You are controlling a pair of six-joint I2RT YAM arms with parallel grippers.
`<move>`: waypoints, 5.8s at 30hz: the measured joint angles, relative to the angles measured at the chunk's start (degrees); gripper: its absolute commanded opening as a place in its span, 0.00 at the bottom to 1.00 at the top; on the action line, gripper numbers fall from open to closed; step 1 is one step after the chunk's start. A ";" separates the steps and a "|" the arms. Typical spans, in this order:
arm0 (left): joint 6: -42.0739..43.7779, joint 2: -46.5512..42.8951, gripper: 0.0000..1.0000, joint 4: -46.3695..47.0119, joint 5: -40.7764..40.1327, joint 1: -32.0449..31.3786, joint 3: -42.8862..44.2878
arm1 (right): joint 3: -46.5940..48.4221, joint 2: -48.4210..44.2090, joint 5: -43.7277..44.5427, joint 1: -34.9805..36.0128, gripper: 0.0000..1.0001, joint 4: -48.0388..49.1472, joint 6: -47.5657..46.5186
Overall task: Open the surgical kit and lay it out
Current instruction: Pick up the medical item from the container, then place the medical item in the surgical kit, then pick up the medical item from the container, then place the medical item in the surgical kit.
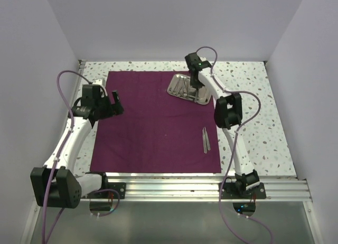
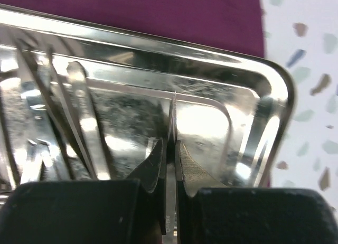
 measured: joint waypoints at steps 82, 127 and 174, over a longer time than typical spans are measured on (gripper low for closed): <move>-2.49 10.34 0.00 16.33 12.55 -20.65 0.44 | -20.92 -35.19 -32.22 -0.24 0.88 -2.45 17.86; -13.07 -9.92 0.99 -14.19 -6.01 -22.73 -2.34 | -4.52 -5.97 -15.08 -2.49 0.38 5.40 6.86; -7.74 10.47 1.00 9.68 6.58 -22.73 9.92 | -33.18 -38.75 -20.13 1.38 0.00 14.01 9.35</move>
